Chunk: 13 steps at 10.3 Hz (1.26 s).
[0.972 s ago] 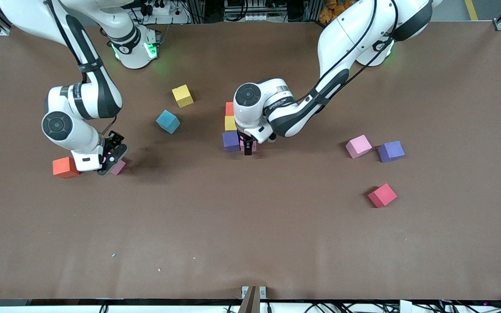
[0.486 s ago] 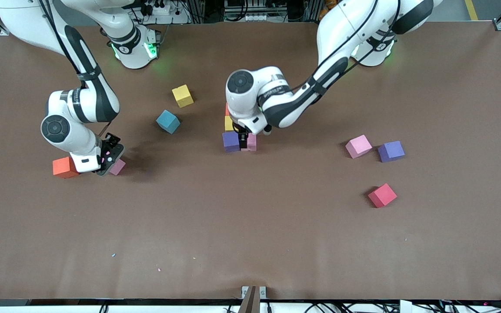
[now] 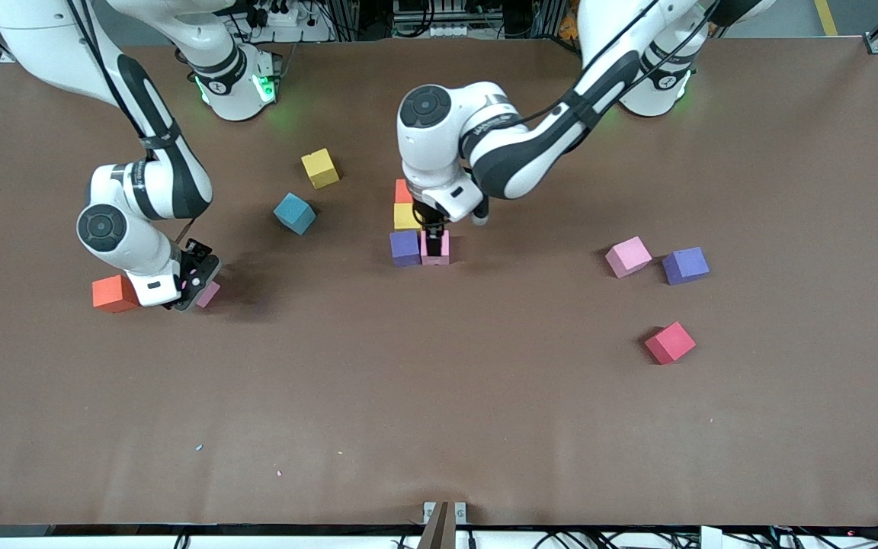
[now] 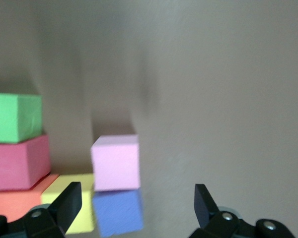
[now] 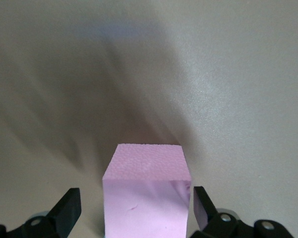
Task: Arrange 11 blocks into digit 3
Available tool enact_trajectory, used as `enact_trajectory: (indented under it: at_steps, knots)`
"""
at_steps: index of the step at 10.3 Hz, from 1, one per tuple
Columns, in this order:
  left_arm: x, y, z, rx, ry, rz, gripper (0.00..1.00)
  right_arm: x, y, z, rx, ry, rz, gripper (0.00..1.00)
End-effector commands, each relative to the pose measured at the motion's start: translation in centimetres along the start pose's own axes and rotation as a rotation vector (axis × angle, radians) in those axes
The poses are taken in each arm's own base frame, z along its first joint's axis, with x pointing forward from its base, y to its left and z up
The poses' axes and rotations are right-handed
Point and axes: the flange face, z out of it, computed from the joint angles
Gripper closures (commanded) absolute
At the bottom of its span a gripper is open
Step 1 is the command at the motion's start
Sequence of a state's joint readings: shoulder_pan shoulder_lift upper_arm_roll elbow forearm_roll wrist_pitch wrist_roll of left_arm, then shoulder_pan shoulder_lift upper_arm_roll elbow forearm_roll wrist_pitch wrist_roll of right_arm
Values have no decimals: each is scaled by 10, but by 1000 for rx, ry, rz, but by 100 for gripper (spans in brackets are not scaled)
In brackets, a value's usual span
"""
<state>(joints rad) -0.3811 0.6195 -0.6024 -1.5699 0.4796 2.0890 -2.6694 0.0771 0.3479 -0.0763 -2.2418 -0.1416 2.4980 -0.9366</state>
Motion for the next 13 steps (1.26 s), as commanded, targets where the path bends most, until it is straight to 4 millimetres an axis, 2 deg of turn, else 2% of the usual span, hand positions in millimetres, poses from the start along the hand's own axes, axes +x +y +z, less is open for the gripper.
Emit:
enact_trajectory:
  at_steps: [1, 2, 4, 5, 7, 10, 12, 13]
  knots:
    - [45, 35, -3, 0, 40, 61, 0, -6, 3, 10, 1, -6, -12, 0]
    - [66, 50, -1, 19, 68, 120, 0, -5, 3, 11, 4, -8, -11, 16]
    - [120, 85, 2, 66, 107, 273, 0, -6, 2, 12, 15, -11, 2, 76]
    - [148, 103, 4, 78, 104, 334, 0, -7, 2, 13, 18, -12, 13, 98]
    - [207, 137, 11, 98, 101, 443, 0, -5, 1, 7, 29, -22, 78, 100]
    - [291, 174, 33, 138, 66, 633, 0, 1, 10, -20, 105, -39, 222, 100]
    - [340, 190, 35, 144, 40, 800, 0, 15, 13, -40, 180, -5, 296, 100]
    - [366, 196, 44, 156, 22, 850, 0, 28, 8, -50, 174, 1, 356, 100]
